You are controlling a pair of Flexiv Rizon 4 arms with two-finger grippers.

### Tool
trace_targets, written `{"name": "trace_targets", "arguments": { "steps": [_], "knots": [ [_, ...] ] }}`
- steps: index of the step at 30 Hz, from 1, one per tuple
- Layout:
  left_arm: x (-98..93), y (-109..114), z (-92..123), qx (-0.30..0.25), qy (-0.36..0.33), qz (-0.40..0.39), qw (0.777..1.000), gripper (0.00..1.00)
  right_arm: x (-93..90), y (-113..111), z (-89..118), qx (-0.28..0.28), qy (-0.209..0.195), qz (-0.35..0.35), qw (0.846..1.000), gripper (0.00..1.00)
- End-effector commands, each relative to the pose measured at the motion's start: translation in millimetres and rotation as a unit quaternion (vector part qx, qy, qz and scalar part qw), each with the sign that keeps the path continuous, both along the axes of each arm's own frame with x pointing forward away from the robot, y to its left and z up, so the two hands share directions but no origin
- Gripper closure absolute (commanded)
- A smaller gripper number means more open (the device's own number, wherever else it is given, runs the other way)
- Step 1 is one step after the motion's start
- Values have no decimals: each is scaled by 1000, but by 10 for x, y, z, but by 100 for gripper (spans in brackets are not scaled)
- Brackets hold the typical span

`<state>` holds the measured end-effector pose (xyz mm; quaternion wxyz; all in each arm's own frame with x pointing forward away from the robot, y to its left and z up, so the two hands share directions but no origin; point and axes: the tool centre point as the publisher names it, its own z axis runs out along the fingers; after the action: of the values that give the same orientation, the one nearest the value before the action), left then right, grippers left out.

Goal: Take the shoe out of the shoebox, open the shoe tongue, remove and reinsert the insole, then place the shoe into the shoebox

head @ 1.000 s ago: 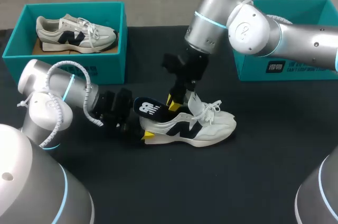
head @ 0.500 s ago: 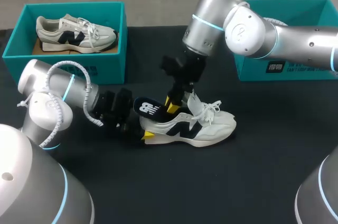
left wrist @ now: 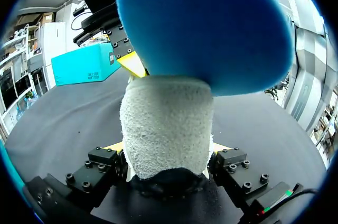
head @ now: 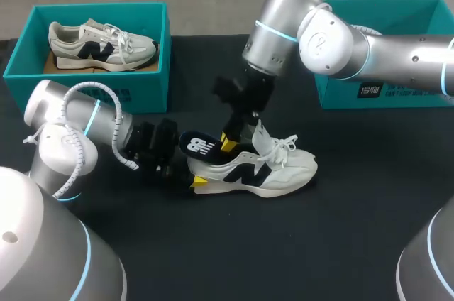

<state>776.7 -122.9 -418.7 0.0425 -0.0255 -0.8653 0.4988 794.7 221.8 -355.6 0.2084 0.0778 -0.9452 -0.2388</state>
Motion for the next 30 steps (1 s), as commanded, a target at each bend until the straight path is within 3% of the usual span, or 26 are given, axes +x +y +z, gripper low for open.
{"name": "trace_targets", "arguments": {
  "steps": [1,13,24,30],
  "knots": [
    [14,-7,-32,2,0,0,1000,100,-20,32,21,-2,-2,5,1000,100],
    [14,-7,-32,2,0,0,1000,100,-9,30,242,9,-16,-17,1000,100],
    [14,-7,-32,2,0,0,1000,100,18,48,588,28,-40,-61,997,100],
    [14,-7,-32,2,0,0,1000,100,-22,3,601,7,-50,-36,998,100]
  ]
}}
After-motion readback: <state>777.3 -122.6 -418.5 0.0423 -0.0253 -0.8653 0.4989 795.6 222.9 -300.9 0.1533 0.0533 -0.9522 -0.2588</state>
